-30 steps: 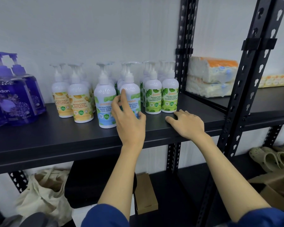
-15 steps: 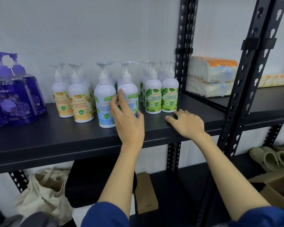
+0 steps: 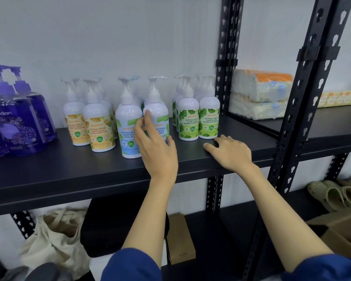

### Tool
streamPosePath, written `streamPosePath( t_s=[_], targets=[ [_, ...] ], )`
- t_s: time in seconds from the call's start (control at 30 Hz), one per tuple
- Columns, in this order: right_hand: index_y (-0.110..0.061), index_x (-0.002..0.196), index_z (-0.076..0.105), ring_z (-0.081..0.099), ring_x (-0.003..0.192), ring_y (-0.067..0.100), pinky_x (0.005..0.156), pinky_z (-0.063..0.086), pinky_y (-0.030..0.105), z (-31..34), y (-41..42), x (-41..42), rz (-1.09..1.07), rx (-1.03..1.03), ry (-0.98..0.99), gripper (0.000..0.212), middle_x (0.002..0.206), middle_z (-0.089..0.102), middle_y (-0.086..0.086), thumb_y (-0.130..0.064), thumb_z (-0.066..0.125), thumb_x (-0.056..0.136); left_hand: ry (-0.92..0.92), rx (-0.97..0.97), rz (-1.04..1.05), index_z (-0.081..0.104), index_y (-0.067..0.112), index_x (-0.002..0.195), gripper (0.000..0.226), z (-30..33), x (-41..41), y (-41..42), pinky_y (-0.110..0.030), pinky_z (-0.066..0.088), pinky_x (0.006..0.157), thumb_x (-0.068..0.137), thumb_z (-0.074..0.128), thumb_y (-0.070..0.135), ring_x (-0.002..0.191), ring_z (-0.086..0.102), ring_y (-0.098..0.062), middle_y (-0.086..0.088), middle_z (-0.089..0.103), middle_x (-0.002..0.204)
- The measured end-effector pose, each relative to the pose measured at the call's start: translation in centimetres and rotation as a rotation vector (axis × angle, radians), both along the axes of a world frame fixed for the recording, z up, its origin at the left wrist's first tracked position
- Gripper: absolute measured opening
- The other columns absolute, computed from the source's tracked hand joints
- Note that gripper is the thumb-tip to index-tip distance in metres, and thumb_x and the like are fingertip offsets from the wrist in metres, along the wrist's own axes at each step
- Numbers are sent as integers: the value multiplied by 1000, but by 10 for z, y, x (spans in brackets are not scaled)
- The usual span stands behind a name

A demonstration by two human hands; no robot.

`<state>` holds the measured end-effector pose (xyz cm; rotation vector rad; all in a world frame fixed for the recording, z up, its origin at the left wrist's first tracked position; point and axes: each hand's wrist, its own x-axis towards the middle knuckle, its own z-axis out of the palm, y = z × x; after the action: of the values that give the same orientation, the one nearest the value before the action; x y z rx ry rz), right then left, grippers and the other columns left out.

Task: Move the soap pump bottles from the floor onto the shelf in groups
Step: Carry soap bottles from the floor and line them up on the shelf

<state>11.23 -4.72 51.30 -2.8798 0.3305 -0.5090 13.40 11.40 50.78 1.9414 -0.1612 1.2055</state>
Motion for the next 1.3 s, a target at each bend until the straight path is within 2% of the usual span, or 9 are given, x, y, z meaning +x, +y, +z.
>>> streamPosePath(
  t_s=[0.5,0.67,0.77,0.87,0.97,1.13,1.2,1.3],
  targets=[
    [-13,134,48,42,127,24,99,33,38,1,-1,1,11,5,8,58,136,49,6,-52,29,96,29,26,9,33,6,143,79,2,-2,1,-39,43,96,75,72,2,120,41,-32,-19,39,133],
    [-11,132,50,42,126,26,98,34,38,5,0,-2,22,26,64,58,135,49,8,-51,29,96,123,117,-17,25,6,147,84,6,-10,8,-37,41,99,77,72,4,125,38,-31,-18,34,138],
    [-10,124,55,49,118,30,86,38,37,13,5,-10,12,54,82,51,127,54,11,-48,33,96,234,186,-43,20,9,148,82,8,-21,18,-36,39,101,82,68,11,130,33,-29,-14,29,143],
    [-12,116,60,57,103,32,73,37,33,20,19,-26,22,10,-20,36,114,61,12,-36,43,95,275,262,-40,35,11,142,62,12,-34,35,-37,42,94,86,62,18,123,40,-26,-11,40,135],
    [-14,107,65,58,94,29,69,38,30,25,43,-45,119,11,-142,27,105,65,9,-27,49,90,303,391,18,50,10,130,41,18,-51,56,-36,42,85,91,54,20,115,47,-26,-10,50,126],
    [-18,103,68,59,92,26,68,41,31,31,106,-68,329,50,-234,24,101,67,5,-28,51,88,287,502,161,60,8,114,27,22,-91,107,-35,40,74,92,48,20,102,54,-27,-11,58,113],
    [-19,103,67,59,91,26,68,43,32,28,138,-76,423,48,-245,24,100,67,5,-29,52,88,306,549,220,60,8,111,26,19,-107,135,-38,41,74,92,47,19,100,54,-29,-12,59,111],
    [-19,100,68,58,91,24,67,42,31,17,191,-87,600,48,-206,22,98,67,4,-29,52,88,436,586,338,59,7,113,26,10,-133,182,-39,44,78,92,46,18,103,54,-30,-12,58,113]
  ],
)
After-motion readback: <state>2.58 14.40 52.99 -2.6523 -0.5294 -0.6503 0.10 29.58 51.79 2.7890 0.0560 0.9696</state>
